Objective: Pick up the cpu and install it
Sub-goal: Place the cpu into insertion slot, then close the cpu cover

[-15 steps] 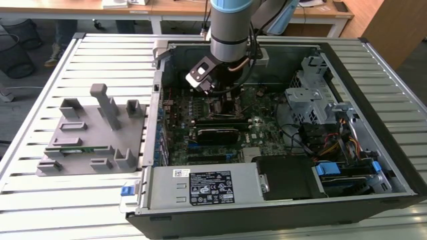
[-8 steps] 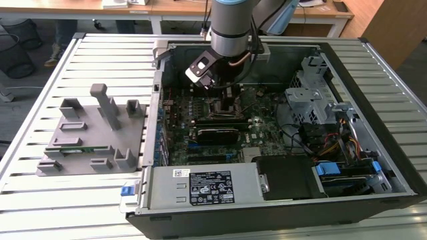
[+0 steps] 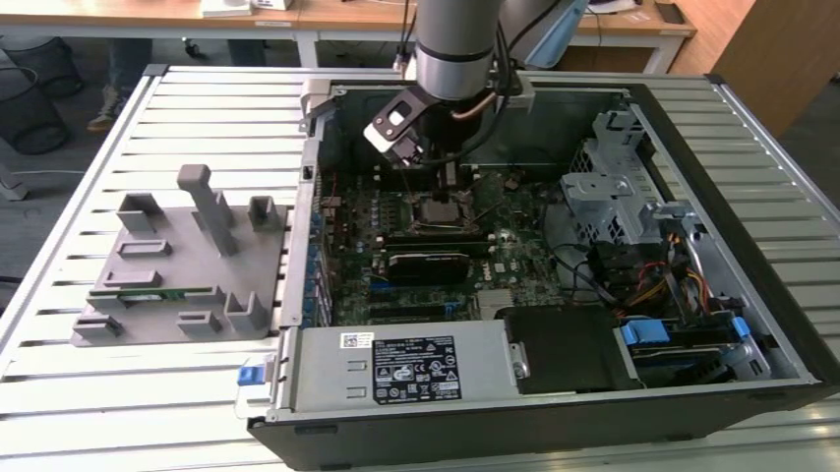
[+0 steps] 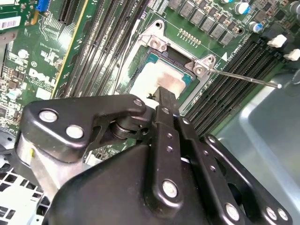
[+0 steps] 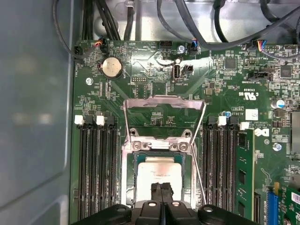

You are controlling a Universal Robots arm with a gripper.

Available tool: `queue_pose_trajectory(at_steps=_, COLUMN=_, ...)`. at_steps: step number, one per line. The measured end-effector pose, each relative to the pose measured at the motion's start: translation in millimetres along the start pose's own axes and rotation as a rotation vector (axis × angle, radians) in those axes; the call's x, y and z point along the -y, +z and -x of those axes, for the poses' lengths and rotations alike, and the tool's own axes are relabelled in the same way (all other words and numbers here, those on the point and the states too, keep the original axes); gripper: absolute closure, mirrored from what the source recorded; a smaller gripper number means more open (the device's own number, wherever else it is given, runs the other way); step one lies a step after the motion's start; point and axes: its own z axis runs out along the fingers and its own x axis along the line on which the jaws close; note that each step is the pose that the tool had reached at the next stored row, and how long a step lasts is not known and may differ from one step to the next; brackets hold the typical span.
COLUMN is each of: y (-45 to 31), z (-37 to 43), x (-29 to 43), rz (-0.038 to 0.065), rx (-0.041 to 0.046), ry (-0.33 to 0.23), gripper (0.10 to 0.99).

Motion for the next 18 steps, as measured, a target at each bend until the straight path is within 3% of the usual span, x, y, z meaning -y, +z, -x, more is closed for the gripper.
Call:
queue_pose_trajectory(at_steps=1, y=-1.0, z=0.0, x=0.0, rz=0.000, rx=0.0000, ry=0.000, gripper=0.976)
queue_pose_trajectory(at_steps=12, y=-13.3, z=-0.1, x=-0.3, rz=0.000, rx=0.0000, ry=0.000, gripper=0.976)
queue_pose_trajectory(at_steps=18, y=-26.6, z=-0.2, x=-0.7, rz=0.000, rx=-0.0001, ry=0.000, gripper=0.976)
